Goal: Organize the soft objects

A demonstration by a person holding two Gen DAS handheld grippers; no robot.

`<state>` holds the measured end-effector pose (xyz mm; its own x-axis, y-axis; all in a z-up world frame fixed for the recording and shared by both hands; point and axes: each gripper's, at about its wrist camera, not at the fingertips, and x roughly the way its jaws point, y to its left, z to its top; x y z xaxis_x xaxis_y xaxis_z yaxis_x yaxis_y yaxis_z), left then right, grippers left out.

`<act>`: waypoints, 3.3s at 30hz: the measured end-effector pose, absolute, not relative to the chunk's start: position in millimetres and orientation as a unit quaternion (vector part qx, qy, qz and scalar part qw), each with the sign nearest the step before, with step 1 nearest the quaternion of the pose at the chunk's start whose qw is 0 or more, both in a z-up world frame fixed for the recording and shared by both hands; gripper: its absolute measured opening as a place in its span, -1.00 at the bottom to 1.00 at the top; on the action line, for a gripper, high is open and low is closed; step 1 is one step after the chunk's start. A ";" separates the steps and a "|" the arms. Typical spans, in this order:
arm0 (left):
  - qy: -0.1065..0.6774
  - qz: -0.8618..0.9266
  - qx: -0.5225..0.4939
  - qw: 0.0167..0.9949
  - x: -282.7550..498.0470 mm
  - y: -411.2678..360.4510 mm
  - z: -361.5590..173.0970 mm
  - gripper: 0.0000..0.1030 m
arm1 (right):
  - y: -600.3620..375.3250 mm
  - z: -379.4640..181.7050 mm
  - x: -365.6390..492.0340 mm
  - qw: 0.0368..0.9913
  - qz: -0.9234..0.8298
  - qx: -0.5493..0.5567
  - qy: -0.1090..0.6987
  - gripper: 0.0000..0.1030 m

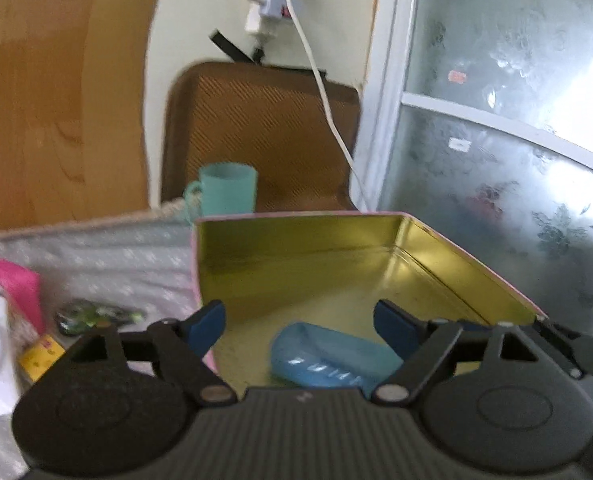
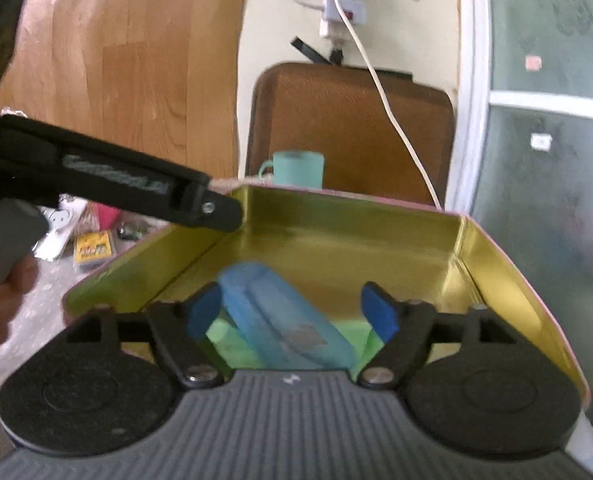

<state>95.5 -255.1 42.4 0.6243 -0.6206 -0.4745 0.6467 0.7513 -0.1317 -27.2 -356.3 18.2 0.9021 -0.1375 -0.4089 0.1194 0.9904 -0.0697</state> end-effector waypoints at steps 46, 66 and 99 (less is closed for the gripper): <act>0.298 -0.066 -0.128 0.944 123.4 92.7 -21.0 0.65 | -140.8 4.8 159.9 0.922 0.136 0.060 0.356 -0.24; 0.318 -0.117 -0.175 0.925 68.0 94.1 -9.0 0.56 | -111.7 22.4 -50.0 0.923 0.265 -0.154 0.233 0.20; 0.305 -0.268 -0.064 0.912 49.2 -45.7 56.4 0.01 | -179.3 37.1 -30.6 0.974 0.122 0.010 0.189 -0.14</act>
<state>49.2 -45.7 56.4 0.6702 -0.5278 -0.5218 0.4496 0.8481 -0.2804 -30.6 -179.3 37.1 0.8986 0.2424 -0.3658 -0.2344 0.9698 0.0667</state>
